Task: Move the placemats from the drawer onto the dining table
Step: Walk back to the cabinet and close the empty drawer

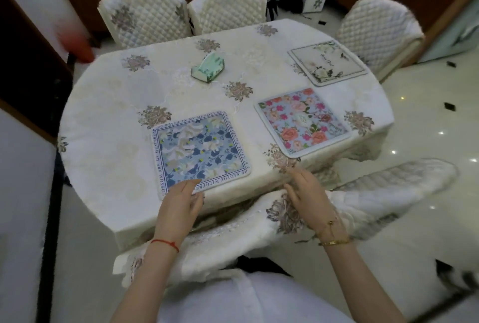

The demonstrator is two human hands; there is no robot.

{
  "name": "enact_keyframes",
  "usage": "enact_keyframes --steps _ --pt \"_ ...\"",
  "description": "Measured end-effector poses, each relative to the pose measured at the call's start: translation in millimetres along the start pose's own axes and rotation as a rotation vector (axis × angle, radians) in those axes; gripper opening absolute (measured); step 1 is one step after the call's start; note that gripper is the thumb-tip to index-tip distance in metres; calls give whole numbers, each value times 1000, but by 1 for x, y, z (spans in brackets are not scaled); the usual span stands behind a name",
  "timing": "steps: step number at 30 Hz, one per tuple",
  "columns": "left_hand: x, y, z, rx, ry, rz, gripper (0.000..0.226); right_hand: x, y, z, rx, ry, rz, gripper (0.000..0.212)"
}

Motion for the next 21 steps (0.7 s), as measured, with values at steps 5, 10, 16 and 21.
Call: enact_keyframes --steps 5,10,16,21 --pt "25 2 1 -79 -138 33 31 13 28 63 129 -181 -14 36" --pt "72 -12 6 -181 -338 85 28 43 50 138 234 -388 -4 38" --pt "144 -52 10 -330 -578 139 27 87 68 234 357 -613 -5 35" --pt "212 -89 13 -405 -703 198 26 134 74 297 408 -802 -23 36"
Point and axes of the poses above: each hand's wrist, its own z-axis away from the middle knuckle, its own y-axis out of the back of the hand, x = y × z, the point moved 10 cm from there along -z, towards the middle knuckle, and after that the axes turned 14 degrees about -y, right-handed, at the moved point
